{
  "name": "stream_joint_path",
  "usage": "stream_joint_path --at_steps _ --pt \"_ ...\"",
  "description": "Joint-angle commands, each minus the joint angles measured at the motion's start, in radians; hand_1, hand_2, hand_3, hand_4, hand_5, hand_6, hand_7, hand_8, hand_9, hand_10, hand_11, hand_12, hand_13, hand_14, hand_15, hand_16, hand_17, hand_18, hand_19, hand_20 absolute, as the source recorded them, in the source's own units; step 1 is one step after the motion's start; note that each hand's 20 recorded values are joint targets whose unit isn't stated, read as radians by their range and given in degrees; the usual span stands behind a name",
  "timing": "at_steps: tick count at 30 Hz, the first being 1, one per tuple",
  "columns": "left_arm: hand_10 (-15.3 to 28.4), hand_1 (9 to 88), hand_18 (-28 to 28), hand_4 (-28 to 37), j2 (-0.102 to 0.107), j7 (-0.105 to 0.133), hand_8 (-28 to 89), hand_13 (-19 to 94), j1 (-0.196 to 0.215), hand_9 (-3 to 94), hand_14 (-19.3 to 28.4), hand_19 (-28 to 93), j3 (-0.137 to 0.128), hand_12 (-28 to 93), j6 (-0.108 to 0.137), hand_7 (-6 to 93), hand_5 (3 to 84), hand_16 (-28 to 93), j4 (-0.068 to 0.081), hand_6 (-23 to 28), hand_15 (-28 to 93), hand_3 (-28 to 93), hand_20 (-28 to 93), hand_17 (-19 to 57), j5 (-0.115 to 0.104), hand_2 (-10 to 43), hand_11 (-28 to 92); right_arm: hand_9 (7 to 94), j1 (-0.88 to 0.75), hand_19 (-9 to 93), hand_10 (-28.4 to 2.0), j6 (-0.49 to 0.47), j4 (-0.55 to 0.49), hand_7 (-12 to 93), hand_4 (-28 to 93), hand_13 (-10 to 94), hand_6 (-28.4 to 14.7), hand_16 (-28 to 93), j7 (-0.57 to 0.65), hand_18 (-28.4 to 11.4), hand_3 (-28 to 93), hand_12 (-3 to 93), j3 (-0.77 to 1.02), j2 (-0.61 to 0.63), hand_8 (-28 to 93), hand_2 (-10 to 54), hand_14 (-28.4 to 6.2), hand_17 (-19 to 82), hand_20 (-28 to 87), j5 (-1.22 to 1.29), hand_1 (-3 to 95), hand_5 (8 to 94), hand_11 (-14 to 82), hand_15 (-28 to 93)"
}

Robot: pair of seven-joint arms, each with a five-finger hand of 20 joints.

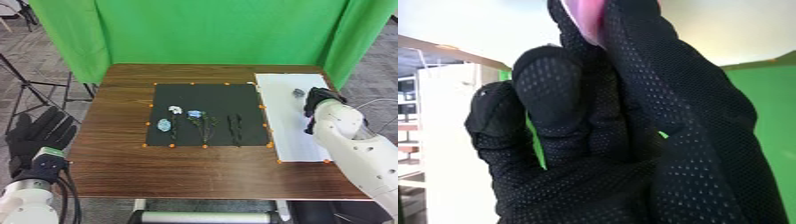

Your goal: Arrange flowers

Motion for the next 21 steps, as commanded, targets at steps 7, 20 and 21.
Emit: stream_joint_path --at_steps 7,20,21 --pt "14.6 27.9 15.2 -28.3 -0.002 -0.018 -12 30 0.013 40.4 16.7 42 -0.018 10 0.0 21.2 45.8 -10 0.002 7.8 54 72 13 -4.4 0.005 11.6 29 85.3 -0.032 91 -8.3 0.08 -0.26 42 -28 74 0.3 38 -0.074 -22.4 67 43.2 -0.033 -0.028 8 -9.5 -7.7 42 39 -0.089 63.8 72.3 13.1 64" --pt "14.6 27.9 15.2 -28.3 -0.005 -0.024 -12 30 0.0 40.2 16.6 42 0.0 10 -0.004 21.0 45.7 -10 0.006 7.8 53 72 13 -4.4 0.014 11.6 29 85.5 0.105 91 -8.4 0.059 -0.263 41 -28 74 0.2 39 -0.163 -22.6 68 43.4 -0.236 -0.228 9 -9.5 -7.6 42 39 -0.052 63.7 72.7 12.6 64" --pt "14.6 27.9 15.2 -28.3 -0.005 -0.019 -12 30 0.003 40.1 16.6 42 0.0 10 -0.003 21.0 45.7 -10 0.004 7.8 53 72 13 -4.4 0.011 11.6 29 85.5 0.112 91 -8.4 0.047 -0.258 41 -28 74 0.2 39 -0.161 -22.6 68 43.4 -0.25 -0.237 10 -9.5 -7.6 42 39 -0.042 63.7 72.6 12.5 64"
